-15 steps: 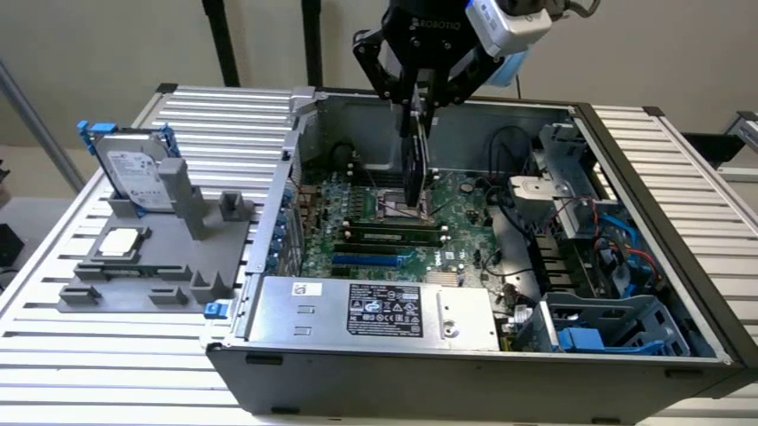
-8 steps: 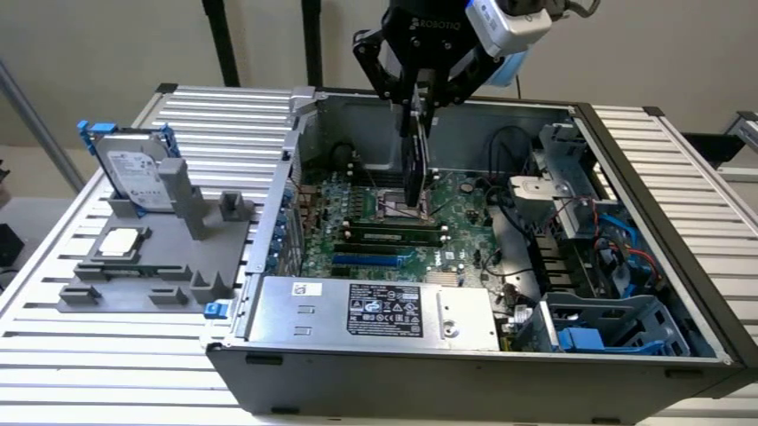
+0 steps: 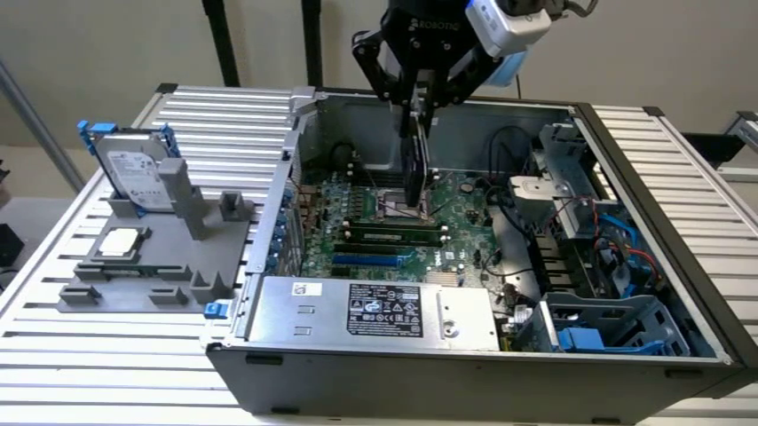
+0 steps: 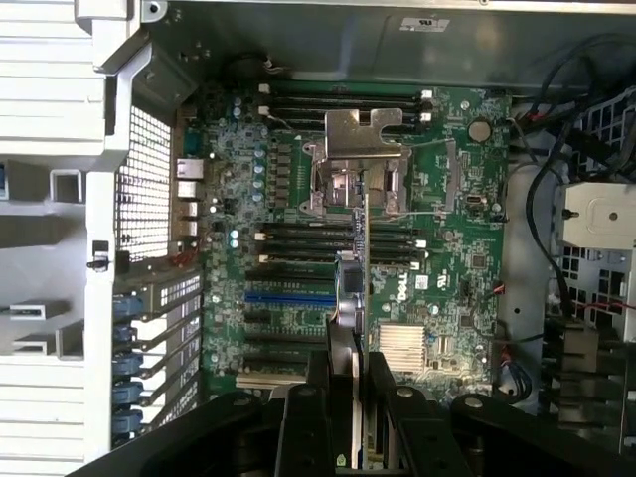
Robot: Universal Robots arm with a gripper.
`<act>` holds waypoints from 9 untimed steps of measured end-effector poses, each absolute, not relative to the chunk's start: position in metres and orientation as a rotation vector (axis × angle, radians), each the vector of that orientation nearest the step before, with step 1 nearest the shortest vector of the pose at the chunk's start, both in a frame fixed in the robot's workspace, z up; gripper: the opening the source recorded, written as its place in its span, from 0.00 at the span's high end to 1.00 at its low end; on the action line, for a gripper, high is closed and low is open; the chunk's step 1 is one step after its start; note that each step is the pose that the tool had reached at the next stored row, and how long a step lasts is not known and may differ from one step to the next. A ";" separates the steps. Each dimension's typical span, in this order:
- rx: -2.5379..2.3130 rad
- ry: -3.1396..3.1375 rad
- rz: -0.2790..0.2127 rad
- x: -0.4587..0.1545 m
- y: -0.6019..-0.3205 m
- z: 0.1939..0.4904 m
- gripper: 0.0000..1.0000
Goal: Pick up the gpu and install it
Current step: 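Insert the gpu into the slot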
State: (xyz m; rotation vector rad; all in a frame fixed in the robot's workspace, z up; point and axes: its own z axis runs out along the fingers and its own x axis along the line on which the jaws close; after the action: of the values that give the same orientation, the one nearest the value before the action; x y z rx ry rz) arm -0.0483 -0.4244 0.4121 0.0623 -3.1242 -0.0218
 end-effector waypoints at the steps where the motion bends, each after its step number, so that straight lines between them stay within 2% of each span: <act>1: 0.092 -3.123 -0.022 -0.048 -0.424 0.412 1.00; 9: 0.319 -3.108 -0.019 -0.048 -0.424 0.409 1.00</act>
State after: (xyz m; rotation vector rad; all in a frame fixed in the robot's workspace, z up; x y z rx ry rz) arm -0.0483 -0.4243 0.4091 0.3193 -3.1081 -0.0194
